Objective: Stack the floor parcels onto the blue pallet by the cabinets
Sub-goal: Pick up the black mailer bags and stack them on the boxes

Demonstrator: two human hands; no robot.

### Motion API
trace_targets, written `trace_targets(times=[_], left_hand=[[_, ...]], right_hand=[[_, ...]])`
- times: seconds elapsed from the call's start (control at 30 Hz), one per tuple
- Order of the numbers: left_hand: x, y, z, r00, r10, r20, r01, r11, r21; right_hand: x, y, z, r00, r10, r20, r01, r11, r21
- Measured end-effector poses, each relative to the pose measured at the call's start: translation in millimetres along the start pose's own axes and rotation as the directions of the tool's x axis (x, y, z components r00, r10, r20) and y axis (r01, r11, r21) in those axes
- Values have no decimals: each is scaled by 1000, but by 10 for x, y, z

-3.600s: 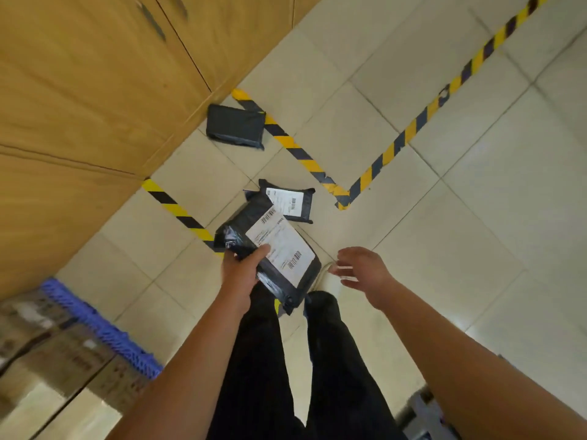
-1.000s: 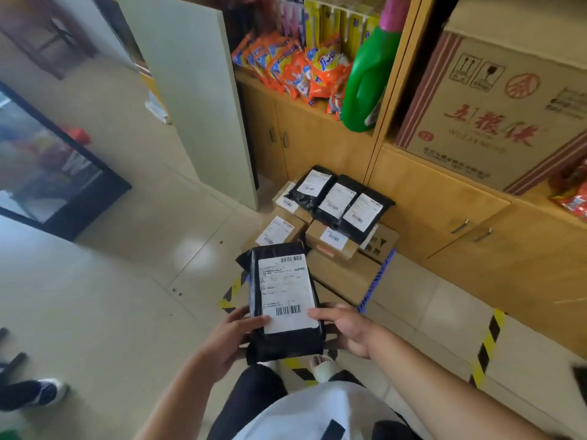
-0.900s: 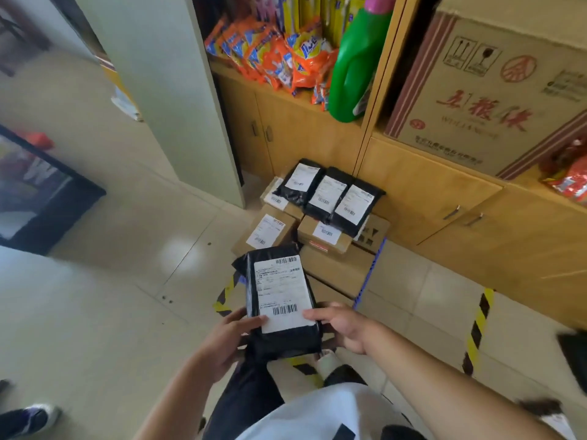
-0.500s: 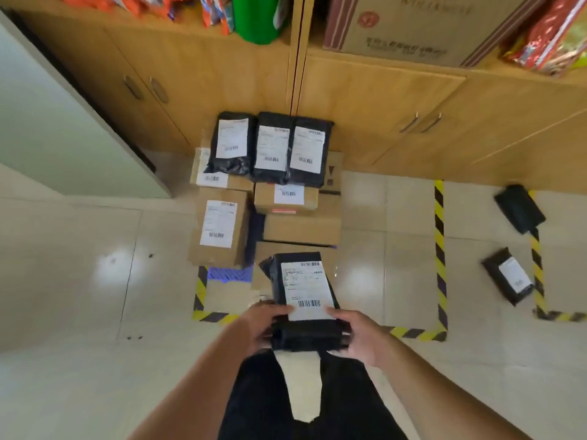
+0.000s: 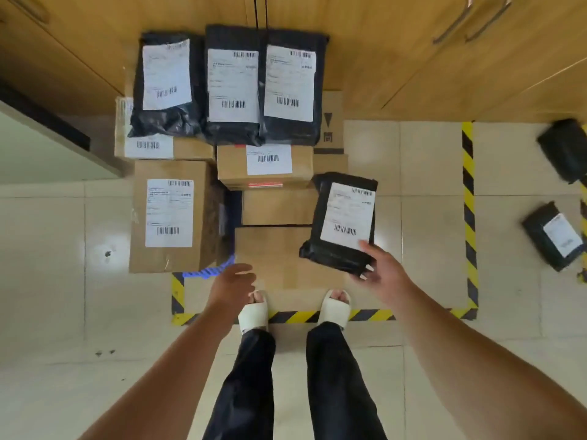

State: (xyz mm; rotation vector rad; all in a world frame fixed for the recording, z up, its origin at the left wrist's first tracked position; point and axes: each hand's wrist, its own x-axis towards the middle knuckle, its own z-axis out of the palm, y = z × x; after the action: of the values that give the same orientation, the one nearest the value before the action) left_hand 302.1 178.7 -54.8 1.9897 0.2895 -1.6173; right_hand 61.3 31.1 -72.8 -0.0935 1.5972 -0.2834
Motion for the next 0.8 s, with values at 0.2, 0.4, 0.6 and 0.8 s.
trace_targets(times=[0.2, 0.4, 0.6, 0.8], left_hand=[[437, 376, 290, 914, 401, -58, -344, 844, 412], [824, 745, 455, 762, 648, 16, -330, 366, 870], [851, 878, 482, 846, 533, 20, -235, 339, 911], [137, 515, 624, 916, 400, 7, -209, 463, 861]], right_hand=[[897, -415, 171, 980, -127, 156, 136, 989, -51], [1290, -502, 385, 968, -110, 226, 166, 955, -245], [1208, -593, 418, 980, -142, 143, 180, 935, -306], [283, -513, 1, 999, -47, 26, 50, 994, -96]])
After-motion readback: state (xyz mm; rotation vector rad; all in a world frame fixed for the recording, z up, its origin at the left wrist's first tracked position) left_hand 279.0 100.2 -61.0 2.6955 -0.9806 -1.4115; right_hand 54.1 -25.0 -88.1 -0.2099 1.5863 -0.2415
